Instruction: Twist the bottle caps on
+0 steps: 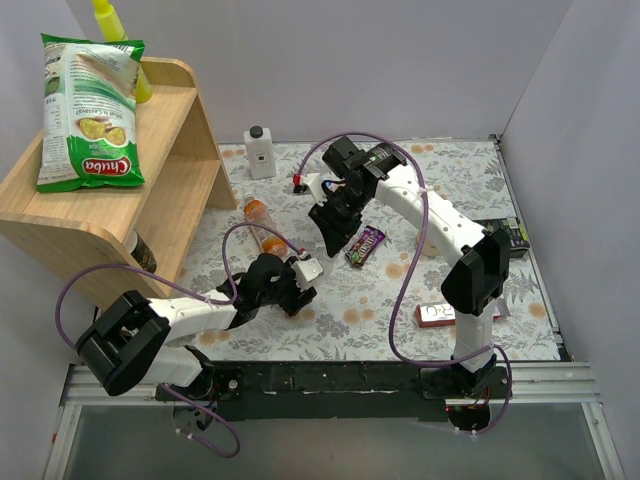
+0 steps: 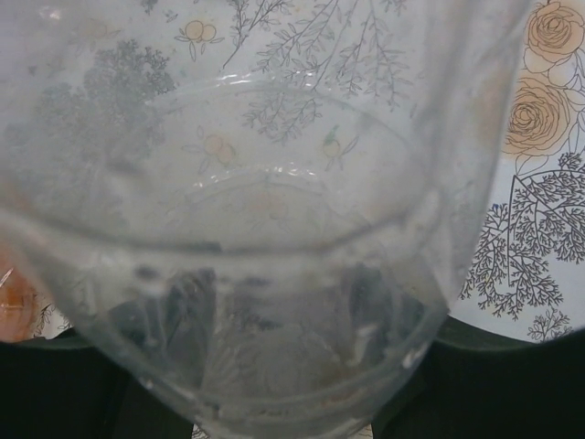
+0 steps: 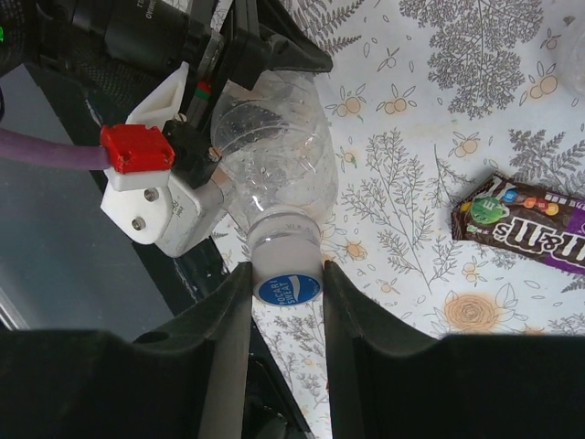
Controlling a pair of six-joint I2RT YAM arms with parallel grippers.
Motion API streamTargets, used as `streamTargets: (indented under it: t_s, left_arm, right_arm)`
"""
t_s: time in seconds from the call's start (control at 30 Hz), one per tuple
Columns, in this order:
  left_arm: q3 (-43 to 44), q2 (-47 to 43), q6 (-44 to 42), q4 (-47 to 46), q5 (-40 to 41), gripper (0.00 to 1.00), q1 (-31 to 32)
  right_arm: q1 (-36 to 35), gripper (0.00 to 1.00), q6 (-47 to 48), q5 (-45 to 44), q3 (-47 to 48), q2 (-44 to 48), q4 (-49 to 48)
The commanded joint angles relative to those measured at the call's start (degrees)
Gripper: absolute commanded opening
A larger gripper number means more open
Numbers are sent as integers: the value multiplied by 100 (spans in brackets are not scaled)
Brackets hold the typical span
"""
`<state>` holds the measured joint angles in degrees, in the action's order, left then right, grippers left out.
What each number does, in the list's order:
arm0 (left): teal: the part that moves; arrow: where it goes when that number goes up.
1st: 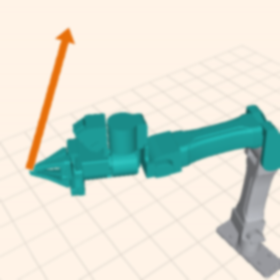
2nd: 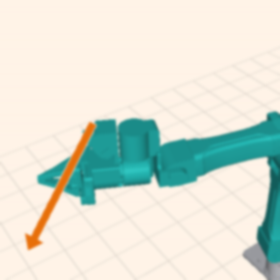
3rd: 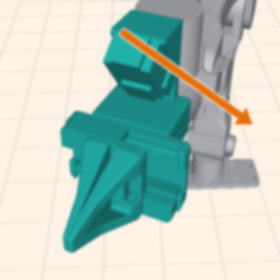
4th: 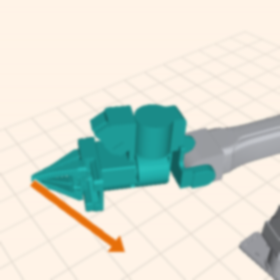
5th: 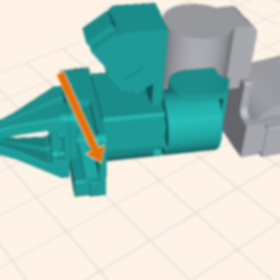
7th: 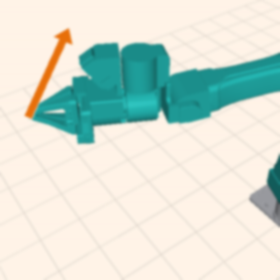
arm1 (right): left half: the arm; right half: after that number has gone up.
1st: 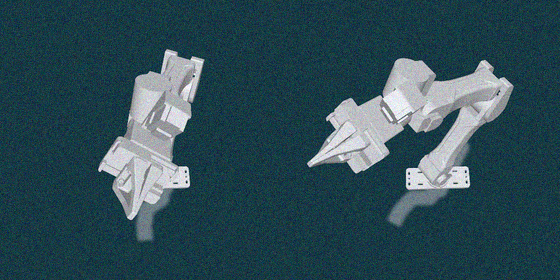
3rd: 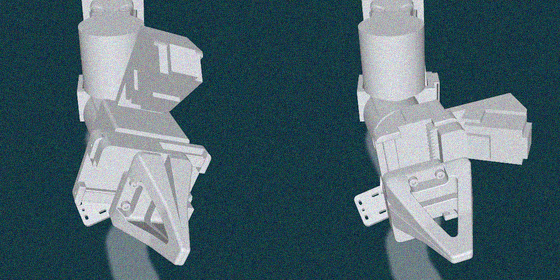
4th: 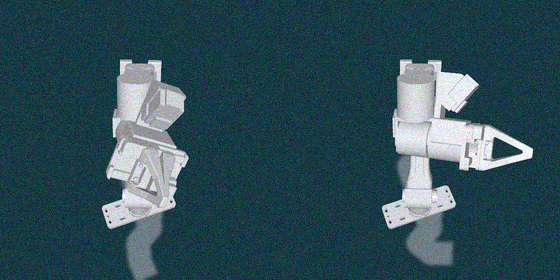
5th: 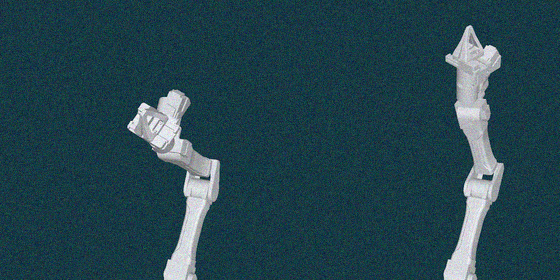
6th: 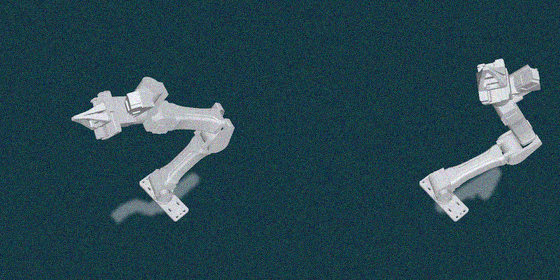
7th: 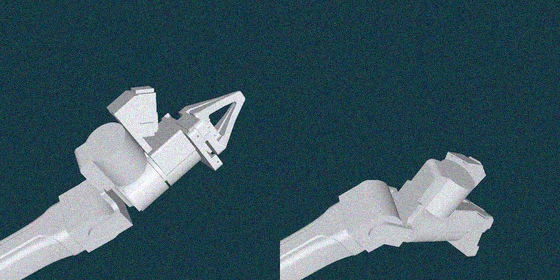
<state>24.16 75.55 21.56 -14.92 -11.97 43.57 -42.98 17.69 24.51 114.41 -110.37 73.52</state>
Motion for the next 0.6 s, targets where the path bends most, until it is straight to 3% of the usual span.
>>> streamTargets:
  t_s: [0.0, 0.03, 0.13, 0.17, 0.2, 0.27, 0.37, 0.43, 0.5, 0.53, 0.57]
  left_arm:
    - [484, -84, 155, -591, 160, 0, 2]
    - [484, -67, 164, -574, 160, 0, 2]
    - [502, -5, 129, -433, 54, 0, 2]
    - [493, 4, 103, -311, -50, 0, 2]
    - [493, 12, 50, -240, -112, 0, 2]
    - [484, -5, -55, -39, -305, 0, -7]
    - [510, 4, -301, 391, -630, 0, -7]
    - [528, -49, -337, 533, -859, 0, -42]
    - [581, -154, -547, 884, -1349, 0, -112]
    - [642, -198, -626, 1007, -1517, 0, -129]
    - [686, -242, -914, 1330, -1754, 0, -147]
  right_arm:
    - [-61, 2, -381, 458, -6, -249, 84]
    - [-18, 7, -372, 423, -6, -222, 75]
    - [201, 40, -214, 458, 300, -161, 137]
    - [307, 60, -161, 649, 414, -117, 137]
    - [421, 72, -48, 834, 668, -73, 137]
    - [851, 89, 15, 1726, 871, 76, 137]
    - [1397, 90, 269, 2940, 1118, 296, 137]
    - [1582, 90, 1005, 3374, 918, 603, 145]
    - [1591, 91, 1917, 3613, 488, 1162, 145]
    - [1574, 90, 3097, 3631, -106, 1401, 145]
    - [1513, 89, 3691, 3413, -460, 1647, 145]
